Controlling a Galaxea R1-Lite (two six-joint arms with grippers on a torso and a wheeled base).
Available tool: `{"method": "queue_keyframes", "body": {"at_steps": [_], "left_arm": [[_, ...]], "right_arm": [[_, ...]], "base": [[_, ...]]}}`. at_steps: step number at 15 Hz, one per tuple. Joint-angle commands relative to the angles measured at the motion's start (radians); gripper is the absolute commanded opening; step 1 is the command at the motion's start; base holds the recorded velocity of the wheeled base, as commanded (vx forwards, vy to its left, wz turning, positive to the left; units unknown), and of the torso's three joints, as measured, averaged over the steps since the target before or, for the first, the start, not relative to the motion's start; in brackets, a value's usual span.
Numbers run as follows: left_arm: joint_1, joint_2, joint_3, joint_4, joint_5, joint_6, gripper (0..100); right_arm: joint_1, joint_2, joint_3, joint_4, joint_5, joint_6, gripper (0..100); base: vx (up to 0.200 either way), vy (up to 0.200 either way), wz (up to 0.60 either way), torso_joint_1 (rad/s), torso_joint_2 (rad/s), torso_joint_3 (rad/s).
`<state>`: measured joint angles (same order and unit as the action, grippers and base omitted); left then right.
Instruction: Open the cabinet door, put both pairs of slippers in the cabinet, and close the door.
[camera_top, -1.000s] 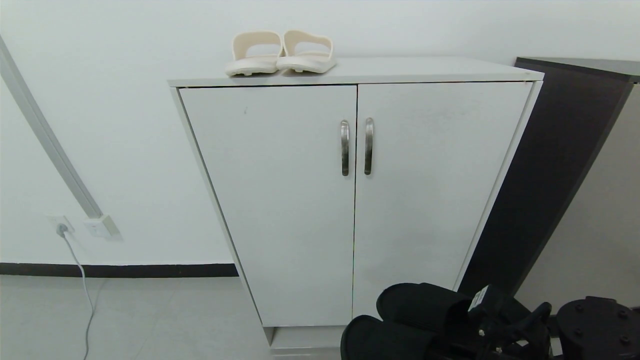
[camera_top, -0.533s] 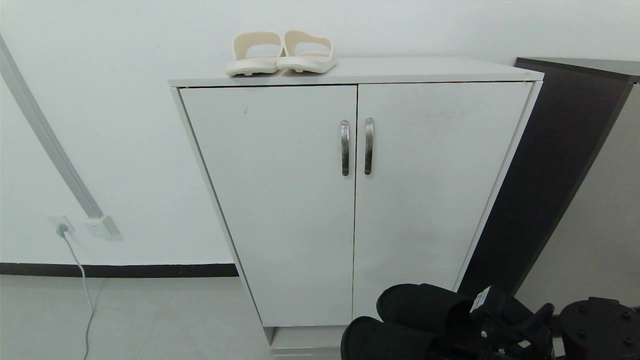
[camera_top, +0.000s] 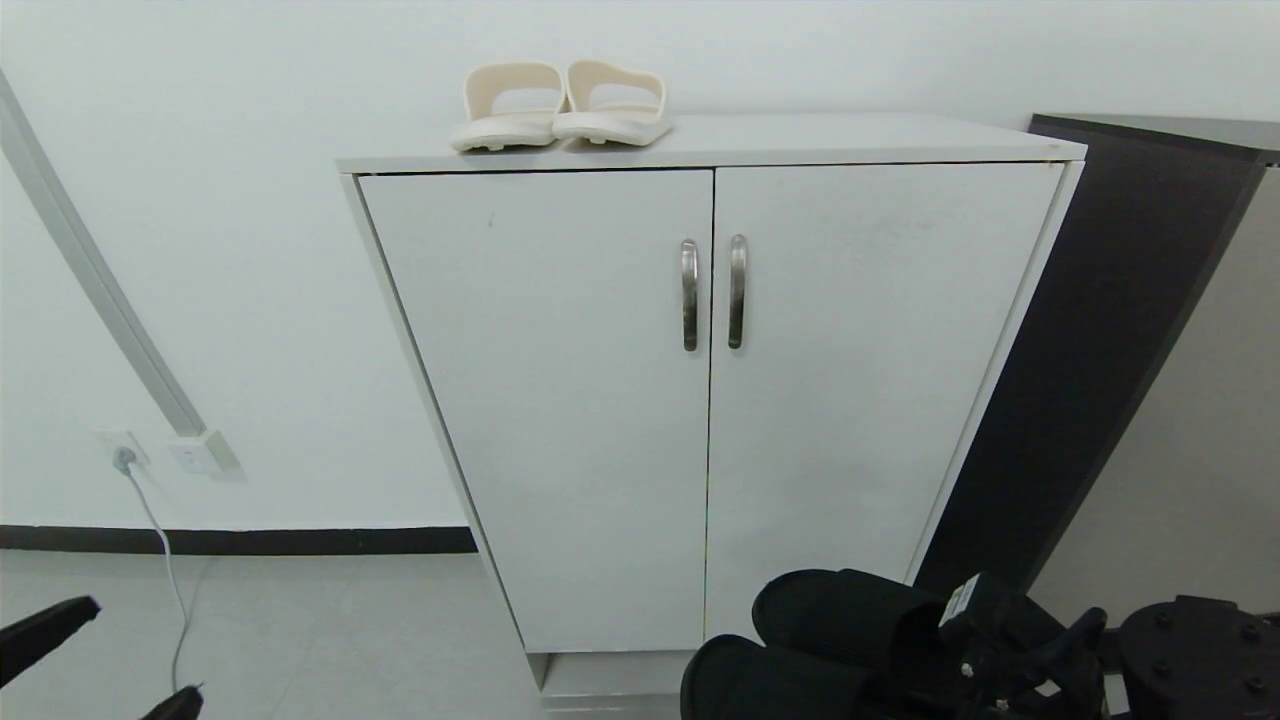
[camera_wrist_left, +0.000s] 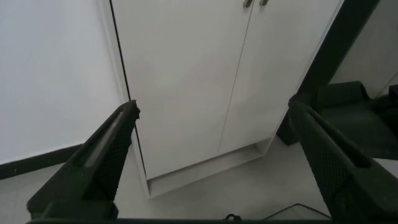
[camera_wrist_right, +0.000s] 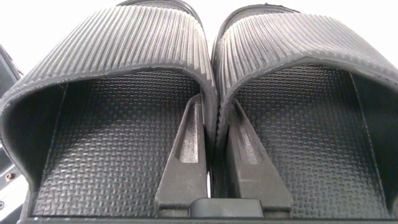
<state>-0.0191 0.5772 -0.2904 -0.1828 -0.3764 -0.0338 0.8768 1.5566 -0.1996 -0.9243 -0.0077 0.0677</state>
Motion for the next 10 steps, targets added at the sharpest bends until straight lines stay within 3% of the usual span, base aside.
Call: {"method": "queue_keyframes", "body": {"at_steps": [1,3,7,8,10], "left_arm": [[-0.001,0.213,-0.012,-0.103,-0.027,-0.001,100],[-0.010,0.320,-0.013,-0.216,-0.059,-0.003,100],[-0.143,0.501,-0.061,-0.383,-0.065,-0.012,100],[-0.171,0.541,-0.095,-0.408,-0.064,-0.032,100],[-0.237,0.613,-0.171,-0.443,-0.062,-0.115,100]], "right_arm": [[0.001,0.010,-0.001,-0.005,0.000,0.000,0],[0.001,0.013,0.000,-0.024,0.000,0.001,0],[0.001,0.030,0.000,-0.025,0.000,0.000,0],[0.001,0.026,0.000,-0.030,0.000,0.000,0],[0.001,0.026,0.002,-0.031,0.000,0.000,0]], "base": [[0.000,0.000,0.00,0.000,0.00,0.000],[0.000,0.000,0.00,0.000,0.00,0.000],[0.000,0.000,0.00,0.000,0.00,0.000],[0.000,0.000,0.00,0.000,0.00,0.000],[0.000,0.000,0.00,0.000,0.00,0.000]]}}
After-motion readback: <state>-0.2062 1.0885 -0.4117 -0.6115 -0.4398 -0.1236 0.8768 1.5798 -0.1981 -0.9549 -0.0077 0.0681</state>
